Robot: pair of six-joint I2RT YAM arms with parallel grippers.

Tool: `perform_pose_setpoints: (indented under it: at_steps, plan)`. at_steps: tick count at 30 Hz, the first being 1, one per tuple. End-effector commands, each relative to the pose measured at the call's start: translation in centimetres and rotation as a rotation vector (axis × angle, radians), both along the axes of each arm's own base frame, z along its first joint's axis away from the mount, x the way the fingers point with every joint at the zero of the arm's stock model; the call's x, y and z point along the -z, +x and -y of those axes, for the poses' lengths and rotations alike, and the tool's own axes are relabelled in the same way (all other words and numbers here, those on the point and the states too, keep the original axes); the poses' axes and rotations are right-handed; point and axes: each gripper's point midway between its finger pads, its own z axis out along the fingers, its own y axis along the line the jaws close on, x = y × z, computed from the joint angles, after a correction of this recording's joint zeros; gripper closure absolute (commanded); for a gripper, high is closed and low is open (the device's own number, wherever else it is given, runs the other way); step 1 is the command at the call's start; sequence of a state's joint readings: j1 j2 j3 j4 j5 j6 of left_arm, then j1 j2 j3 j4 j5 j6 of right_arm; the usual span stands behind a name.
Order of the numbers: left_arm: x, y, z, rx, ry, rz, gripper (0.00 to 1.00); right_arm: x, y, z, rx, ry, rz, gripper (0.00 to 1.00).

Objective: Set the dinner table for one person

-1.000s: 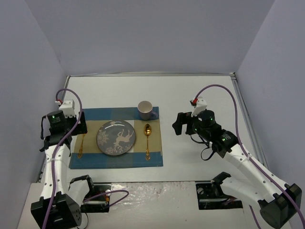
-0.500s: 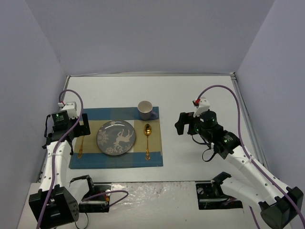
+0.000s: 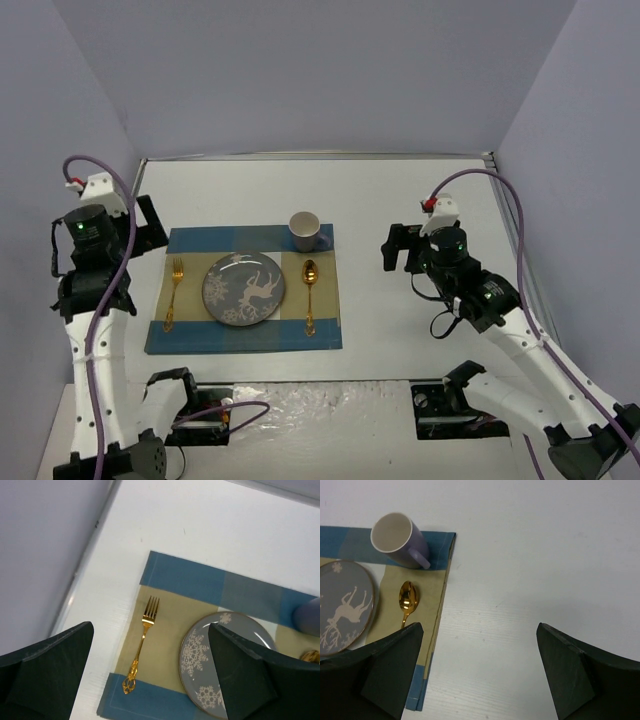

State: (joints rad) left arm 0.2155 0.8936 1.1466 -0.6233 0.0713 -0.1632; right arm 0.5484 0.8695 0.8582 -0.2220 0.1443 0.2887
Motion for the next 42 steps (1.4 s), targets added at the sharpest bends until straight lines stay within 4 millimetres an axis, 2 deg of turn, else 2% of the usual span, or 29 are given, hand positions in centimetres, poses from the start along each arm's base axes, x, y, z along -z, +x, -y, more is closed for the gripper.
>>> perform_pose_setpoints:
  at_steps: [1,6,8,13,17,20,27,38,42]
  plan:
    - [-7.9,-4.7,0.9,-0.025,0.052,0.131,0.03,-8.1,0.1,3.9,0.159,-0.008,0.192,0.06]
    - [-11.7,-9.3,1.4,-0.025,0.106,0.224,0.03,-12.9,-1.8,8.0,0.278,-0.047,0.314,0.01]
    - [-12.4,-10.7,1.4,-0.027,0.118,0.247,0.03,-14.3,-2.9,9.7,0.328,-0.05,0.361,0.0]
    - [-14.2,-13.4,1.3,-0.068,0.095,0.316,0.03,-16.1,-5.2,13.1,0.432,-0.075,0.439,0.0]
    - [-13.9,-14.6,0.8,-0.11,0.08,0.329,0.03,-17.1,-7.1,15.4,0.503,-0.076,0.488,0.0]
    - [-12.5,-14.8,0.4,-0.126,0.081,0.315,0.03,-17.7,-8.1,16.7,0.537,-0.089,0.517,0.0]
    - [-11.3,-15.7,-0.2,-0.136,0.076,0.401,0.03,-17.8,-9.2,17.8,0.568,-0.09,0.549,0.0]
    - [-9.1,-16.5,-0.6,-0.134,0.117,0.338,0.03,-16.6,-8.6,17.1,0.535,-0.097,0.551,0.0]
    - [-9.0,-16.5,-0.3,-0.116,0.11,0.342,0.03,-16.6,-8.5,16.8,0.521,-0.086,0.563,0.0]
